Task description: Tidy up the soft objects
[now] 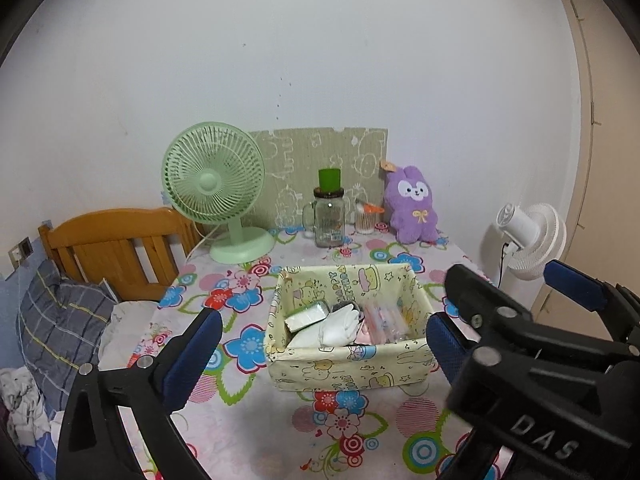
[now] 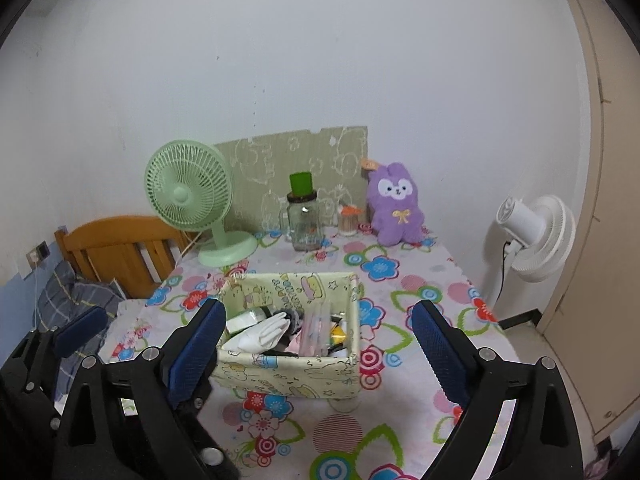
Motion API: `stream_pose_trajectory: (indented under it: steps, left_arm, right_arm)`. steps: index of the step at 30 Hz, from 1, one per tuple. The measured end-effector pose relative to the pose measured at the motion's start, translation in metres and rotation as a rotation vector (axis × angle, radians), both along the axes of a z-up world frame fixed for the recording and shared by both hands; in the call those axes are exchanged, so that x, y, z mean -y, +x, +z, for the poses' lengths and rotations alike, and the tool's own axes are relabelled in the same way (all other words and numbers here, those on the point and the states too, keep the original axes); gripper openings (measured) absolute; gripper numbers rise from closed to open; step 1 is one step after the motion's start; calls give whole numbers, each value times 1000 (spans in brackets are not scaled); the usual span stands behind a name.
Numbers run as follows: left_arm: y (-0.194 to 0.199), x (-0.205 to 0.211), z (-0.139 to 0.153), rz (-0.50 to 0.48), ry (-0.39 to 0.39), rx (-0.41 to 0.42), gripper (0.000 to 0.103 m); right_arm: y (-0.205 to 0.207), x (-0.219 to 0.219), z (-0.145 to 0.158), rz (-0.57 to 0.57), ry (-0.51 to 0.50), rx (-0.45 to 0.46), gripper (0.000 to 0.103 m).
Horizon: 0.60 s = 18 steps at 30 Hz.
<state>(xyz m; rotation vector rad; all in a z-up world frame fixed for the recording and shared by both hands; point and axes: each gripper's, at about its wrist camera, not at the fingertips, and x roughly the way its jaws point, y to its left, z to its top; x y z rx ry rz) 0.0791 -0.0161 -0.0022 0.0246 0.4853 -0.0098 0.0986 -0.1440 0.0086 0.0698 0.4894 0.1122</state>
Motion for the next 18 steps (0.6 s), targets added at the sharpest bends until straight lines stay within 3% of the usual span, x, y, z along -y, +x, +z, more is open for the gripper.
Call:
stream_pose_trajectory:
  steps: [18]
  left_arm:
    - [-50,-13,15,45,-8,56,103]
  right_arm:
    - [-60,30,20,-74,-32,76,98]
